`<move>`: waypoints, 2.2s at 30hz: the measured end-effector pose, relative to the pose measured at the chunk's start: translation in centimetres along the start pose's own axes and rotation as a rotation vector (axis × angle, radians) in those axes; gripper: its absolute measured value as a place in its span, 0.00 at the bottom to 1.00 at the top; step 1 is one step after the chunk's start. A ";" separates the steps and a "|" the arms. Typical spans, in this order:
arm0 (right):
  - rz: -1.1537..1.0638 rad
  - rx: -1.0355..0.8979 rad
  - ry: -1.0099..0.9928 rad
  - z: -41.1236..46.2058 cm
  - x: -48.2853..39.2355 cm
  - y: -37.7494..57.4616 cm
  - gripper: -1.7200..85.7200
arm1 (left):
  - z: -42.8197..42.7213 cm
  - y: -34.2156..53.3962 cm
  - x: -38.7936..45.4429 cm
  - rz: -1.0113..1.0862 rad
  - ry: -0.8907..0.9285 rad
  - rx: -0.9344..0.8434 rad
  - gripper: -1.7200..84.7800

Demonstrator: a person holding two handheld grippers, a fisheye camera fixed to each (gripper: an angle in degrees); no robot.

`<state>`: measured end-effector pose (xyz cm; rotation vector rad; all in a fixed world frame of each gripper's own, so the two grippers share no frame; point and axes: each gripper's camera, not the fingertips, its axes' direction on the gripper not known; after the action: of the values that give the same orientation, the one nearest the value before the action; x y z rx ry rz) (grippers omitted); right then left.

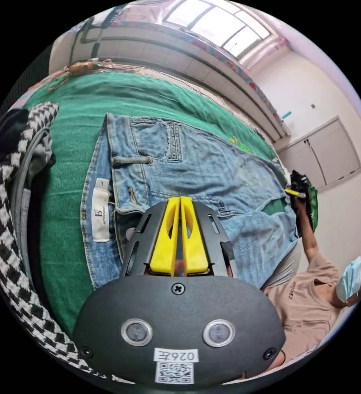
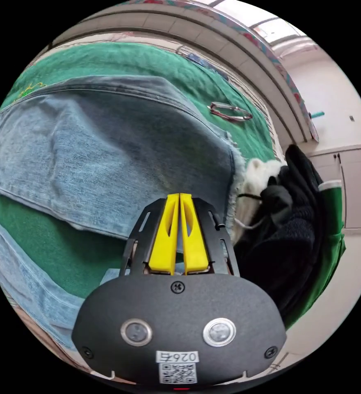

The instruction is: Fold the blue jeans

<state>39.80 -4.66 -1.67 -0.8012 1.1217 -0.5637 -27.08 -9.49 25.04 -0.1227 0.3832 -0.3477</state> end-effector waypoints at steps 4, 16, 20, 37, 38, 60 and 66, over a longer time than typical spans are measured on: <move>0.135 0.097 -0.043 -4.0 2.2 4.8 0.01 | -2.5 4.9 4.4 0.120 -0.154 0.143 0.01; 0.413 0.764 -0.365 -10.6 5.1 31.9 0.01 | -11.0 28.7 9.8 0.247 0.298 0.923 0.01; 0.439 0.673 -0.578 -7.1 7.0 33.4 0.01 | -9.5 30.5 10.2 0.146 0.275 0.823 0.01; 0.640 0.613 -0.736 -2.0 12.9 20.8 0.01 | 13.2 -5.8 47.8 0.723 0.405 0.095 0.18; 0.604 0.583 -0.687 -1.2 12.3 20.5 0.01 | 17.2 -7.8 51.9 0.762 0.341 0.024 0.20; 0.299 0.555 -0.659 3.9 10.6 20.6 0.01 | 38.9 -16.6 65.7 0.765 -0.123 -0.231 0.11; 0.187 0.314 -0.517 7.2 7.2 16.9 0.01 | 34.1 -11.6 57.1 0.691 0.365 -0.158 0.02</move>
<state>49.15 2.10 -17.64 -0.5187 0.6027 -0.3347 32.17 -38.77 38.85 -0.0739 0.7828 0.3513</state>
